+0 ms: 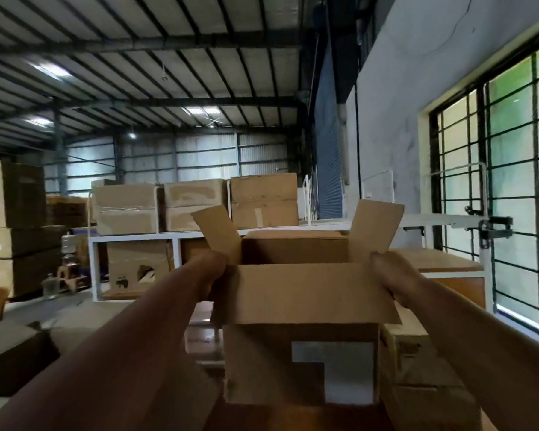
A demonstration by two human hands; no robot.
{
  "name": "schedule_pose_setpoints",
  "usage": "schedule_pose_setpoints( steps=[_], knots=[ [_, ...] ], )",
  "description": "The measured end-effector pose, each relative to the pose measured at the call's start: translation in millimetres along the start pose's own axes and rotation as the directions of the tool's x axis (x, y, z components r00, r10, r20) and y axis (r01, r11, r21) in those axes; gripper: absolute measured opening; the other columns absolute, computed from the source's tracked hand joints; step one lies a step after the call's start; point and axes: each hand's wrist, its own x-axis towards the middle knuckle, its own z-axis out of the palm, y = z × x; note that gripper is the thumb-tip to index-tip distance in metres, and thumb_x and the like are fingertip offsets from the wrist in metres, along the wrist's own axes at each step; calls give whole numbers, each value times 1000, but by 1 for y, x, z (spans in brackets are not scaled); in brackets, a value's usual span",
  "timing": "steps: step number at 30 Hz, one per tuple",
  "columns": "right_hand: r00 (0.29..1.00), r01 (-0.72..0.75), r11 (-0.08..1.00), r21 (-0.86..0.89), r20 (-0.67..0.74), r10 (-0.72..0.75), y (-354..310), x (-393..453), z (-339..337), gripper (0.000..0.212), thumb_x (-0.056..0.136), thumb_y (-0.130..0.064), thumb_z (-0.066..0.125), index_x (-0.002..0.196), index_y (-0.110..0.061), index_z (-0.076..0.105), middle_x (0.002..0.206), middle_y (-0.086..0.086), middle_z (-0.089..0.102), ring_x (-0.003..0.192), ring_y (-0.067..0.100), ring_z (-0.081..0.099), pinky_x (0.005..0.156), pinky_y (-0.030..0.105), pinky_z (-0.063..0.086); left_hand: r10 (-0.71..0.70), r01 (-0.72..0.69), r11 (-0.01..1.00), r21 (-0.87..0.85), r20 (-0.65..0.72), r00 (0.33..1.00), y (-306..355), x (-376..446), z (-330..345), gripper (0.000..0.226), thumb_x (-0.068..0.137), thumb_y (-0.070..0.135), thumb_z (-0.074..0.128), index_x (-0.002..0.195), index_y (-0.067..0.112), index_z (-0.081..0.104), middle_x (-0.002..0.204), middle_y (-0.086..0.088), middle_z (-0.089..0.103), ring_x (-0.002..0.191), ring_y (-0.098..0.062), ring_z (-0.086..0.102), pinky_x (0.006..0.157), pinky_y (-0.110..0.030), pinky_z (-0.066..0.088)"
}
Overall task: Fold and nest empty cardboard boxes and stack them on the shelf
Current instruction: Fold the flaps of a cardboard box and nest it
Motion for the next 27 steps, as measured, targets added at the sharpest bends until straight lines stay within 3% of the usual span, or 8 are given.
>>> schedule_pose_setpoints(
  steps=[3, 7, 11, 15, 17, 19, 23, 27],
  knots=[
    [999, -31, 999, 16, -24, 31, -27, -6, -1, 21, 111, -23, 45, 108, -13, 63, 103, 16, 68, 90, 31, 65, 65, 38, 46, 38, -38, 998, 50, -11, 999, 16, -10, -25, 27, 101, 26, 56, 120, 10, 65, 115, -21, 72, 107, -41, 72, 93, -54, 60],
    [997, 51, 997, 50, -63, -48, -62, -19, 19, 26, 107, -28, 50, 115, -9, 66, 111, 18, 69, 100, 35, 66, 87, 45, 54, 99, -96, 991, 98, -20, 995, 30, -12, -75, 31, 99, 30, 56, 121, 9, 64, 115, -22, 72, 107, -40, 72, 95, -55, 60],
    [999, 44, 994, 97, -17, -42, -103, -40, 63, 28, 108, -31, 51, 125, -13, 64, 115, 16, 72, 106, 38, 70, 97, 50, 58, 169, -168, 983, 67, -12, 985, 32, 1, -139, 30, 103, 32, 53, 123, 12, 62, 110, -19, 72, 98, -36, 73, 75, -45, 62],
    [995, 100, 992, 83, -32, -97, -135, -71, 138, 31, 110, -32, 50, 130, -13, 64, 116, 15, 72, 104, 35, 69, 77, 41, 54, 199, -198, 979, 47, -37, 979, 13, 22, -216, 27, 104, 30, 51, 122, 13, 61, 119, -22, 72, 109, -41, 72, 88, -51, 61],
    [992, 126, 988, 89, -39, -123, -145, -88, 185, 30, 112, -33, 51, 133, -14, 60, 113, 12, 71, 100, 31, 68, 70, 37, 50, 209, -205, 977, 63, -69, 975, 0, 39, -260, 27, 106, 27, 48, 121, 9, 60, 116, -23, 71, 107, -41, 71, 80, -45, 60],
    [990, 135, 986, 101, -46, -131, -156, -106, 235, 31, 113, -34, 51, 137, -15, 56, 110, 10, 68, 95, 27, 66, 65, 35, 46, 236, -229, 970, 81, -89, 968, -15, 54, -310, 24, 107, 24, 47, 118, 6, 58, 99, -20, 67, 88, -35, 69, 65, -39, 53],
    [991, 120, 986, 114, -70, -113, -178, -136, 338, 42, 112, -37, 52, 148, -16, 54, 121, 11, 70, 104, 32, 68, 69, 37, 51, 256, -242, 962, 124, -111, 960, -40, 83, -414, 21, 105, 24, 50, 116, 10, 60, 90, -14, 64, 77, -29, 65, 59, -37, 49],
    [990, 131, 987, 95, -61, -126, -205, -157, 431, 40, 110, -36, 51, 144, -16, 57, 122, 12, 70, 109, 33, 68, 79, 40, 56, 282, -266, 954, 142, -108, 953, -64, 103, -508, 18, 105, 21, 48, 105, 9, 60, 82, -13, 62, 69, -29, 61, 60, -35, 49]
  ],
)
